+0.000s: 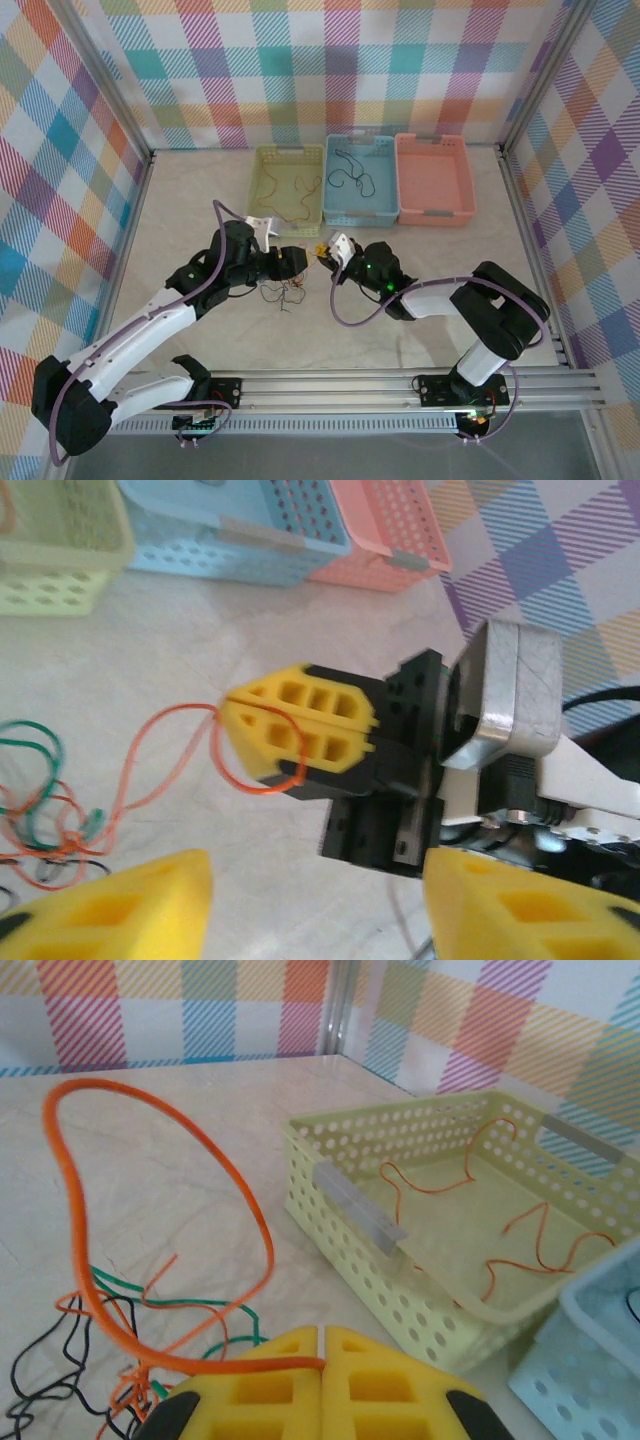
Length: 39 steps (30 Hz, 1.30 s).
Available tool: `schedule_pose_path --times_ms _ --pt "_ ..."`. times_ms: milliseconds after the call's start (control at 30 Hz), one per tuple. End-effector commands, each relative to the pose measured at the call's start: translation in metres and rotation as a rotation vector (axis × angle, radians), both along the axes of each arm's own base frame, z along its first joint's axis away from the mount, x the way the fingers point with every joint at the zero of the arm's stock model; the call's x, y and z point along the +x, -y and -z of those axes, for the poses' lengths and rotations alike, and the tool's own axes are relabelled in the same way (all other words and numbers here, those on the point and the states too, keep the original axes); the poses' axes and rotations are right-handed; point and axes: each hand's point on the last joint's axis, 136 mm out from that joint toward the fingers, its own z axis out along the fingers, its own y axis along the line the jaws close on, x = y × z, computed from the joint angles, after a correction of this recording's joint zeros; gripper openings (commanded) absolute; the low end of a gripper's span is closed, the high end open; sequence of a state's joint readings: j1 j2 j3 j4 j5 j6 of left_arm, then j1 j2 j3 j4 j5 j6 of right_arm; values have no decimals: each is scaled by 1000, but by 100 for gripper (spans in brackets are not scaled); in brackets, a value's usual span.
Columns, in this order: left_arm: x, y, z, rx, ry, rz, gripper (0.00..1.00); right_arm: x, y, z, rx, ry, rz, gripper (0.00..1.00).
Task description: Untangle the cables
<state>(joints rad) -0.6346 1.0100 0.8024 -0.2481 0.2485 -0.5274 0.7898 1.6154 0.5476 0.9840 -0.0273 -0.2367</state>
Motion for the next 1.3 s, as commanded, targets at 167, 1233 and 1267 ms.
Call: schedule_pose_path --times_ms 167,1233,1267 --pt "10 -28 26 177 2 -120 67 22 42 -32 193 -11 167 0" --pt "100 64 102 525 -87 -23 67 48 70 -10 317 -277 234 0" --pt "102 66 106 529 -97 -19 67 48 70 -10 316 -278 233 0"
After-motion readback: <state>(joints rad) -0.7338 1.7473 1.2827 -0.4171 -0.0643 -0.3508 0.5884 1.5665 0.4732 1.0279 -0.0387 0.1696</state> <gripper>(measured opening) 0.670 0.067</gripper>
